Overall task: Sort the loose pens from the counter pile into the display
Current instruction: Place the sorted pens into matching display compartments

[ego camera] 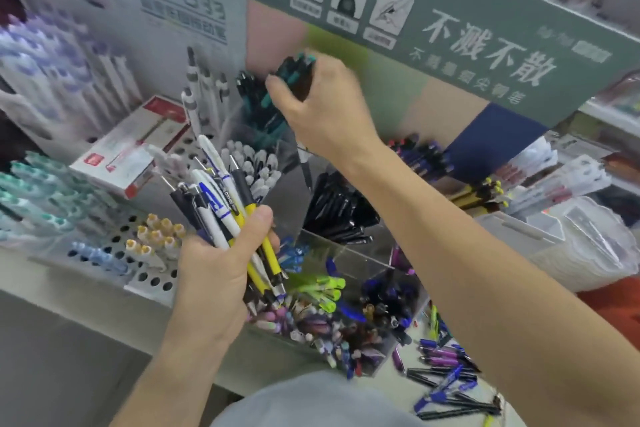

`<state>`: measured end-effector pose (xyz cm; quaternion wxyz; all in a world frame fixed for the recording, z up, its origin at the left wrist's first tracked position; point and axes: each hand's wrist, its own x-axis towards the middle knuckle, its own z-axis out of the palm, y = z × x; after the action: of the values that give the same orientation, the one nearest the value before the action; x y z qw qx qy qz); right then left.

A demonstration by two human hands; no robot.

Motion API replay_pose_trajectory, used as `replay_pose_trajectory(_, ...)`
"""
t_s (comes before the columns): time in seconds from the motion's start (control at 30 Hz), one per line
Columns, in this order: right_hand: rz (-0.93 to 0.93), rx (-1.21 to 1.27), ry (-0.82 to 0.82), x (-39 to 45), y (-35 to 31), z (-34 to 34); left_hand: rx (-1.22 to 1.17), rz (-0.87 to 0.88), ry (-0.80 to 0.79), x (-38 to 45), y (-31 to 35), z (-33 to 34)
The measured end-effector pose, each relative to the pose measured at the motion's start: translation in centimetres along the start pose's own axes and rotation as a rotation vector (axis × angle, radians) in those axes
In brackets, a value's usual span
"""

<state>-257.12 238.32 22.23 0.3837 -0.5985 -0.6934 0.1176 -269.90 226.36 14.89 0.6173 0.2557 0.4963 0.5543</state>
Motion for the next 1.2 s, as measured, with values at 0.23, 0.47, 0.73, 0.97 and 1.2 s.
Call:
replay_pose_trajectory(0.23, -0.013, -0.339, 0.107, -1.6, 0.2, 1.4, 0.034, 0.010, -0.036, 0.8, 0.2, -1.2)
replay_pose_trajectory(0.47, -0.198, -0.164, 0.198, -1.5, 1.9, 3.3, 0.049, 0.026, -0.098, 0.9, 0.2, -1.5)
replay_pose_trajectory(0.73, -0.469, -0.480, -0.016, 1.2, 0.2, 3.2, 0.041, -0.004, -0.122, 0.9, 0.0, -1.5)
replay_pose_trajectory(0.97, -0.653, -0.617, 0.095, 2.6, 0.8, 3.1, 0.040, -0.019, -0.137, 0.7, -0.2, -2.2)
replay_pose_trajectory(1.2, -0.677, -0.863, -0.220, 3.0, 0.4, 2.1, 0.009, -0.050, -0.174, 0.5, -0.1, -2.1)
